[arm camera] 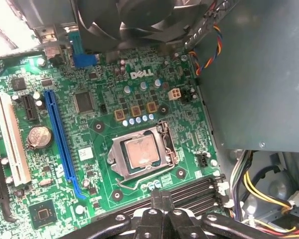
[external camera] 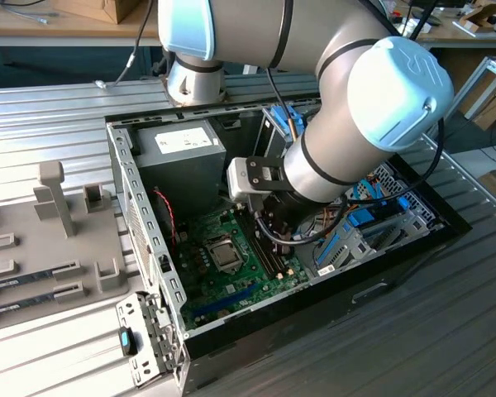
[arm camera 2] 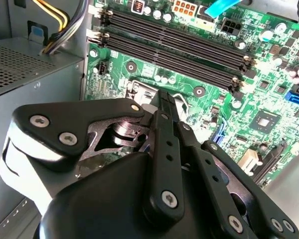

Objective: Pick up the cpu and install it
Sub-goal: 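Install the first cpu locking lever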

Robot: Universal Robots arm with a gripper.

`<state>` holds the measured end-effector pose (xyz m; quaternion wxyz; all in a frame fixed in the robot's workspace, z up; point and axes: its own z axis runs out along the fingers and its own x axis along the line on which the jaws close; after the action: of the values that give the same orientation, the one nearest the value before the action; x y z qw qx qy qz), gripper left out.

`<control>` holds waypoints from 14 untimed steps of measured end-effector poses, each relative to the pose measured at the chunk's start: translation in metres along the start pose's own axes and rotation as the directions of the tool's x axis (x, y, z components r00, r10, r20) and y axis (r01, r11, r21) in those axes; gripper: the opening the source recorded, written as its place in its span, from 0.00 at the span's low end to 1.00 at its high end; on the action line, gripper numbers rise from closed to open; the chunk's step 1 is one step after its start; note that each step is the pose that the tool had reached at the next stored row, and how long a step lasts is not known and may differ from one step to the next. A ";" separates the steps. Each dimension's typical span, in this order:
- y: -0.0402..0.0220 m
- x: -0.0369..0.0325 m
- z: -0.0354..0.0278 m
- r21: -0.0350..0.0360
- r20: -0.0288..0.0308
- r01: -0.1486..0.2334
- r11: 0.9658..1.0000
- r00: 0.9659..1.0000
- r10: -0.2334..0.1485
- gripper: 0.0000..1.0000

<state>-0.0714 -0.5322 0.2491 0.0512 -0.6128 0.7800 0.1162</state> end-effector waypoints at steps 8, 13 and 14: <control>0.0001 -0.0057 0.0019 0.027 -0.111 -0.006 1.000 0.994 0.009 0.11; -0.0059 -0.0133 0.0050 0.047 -0.203 -0.009 0.999 0.979 0.018 0.11; -0.0098 -0.0172 0.0074 0.047 -0.212 -0.010 0.999 0.977 0.019 0.11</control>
<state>-0.0582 -0.5164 0.2446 -0.0190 -0.6146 0.7879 0.0327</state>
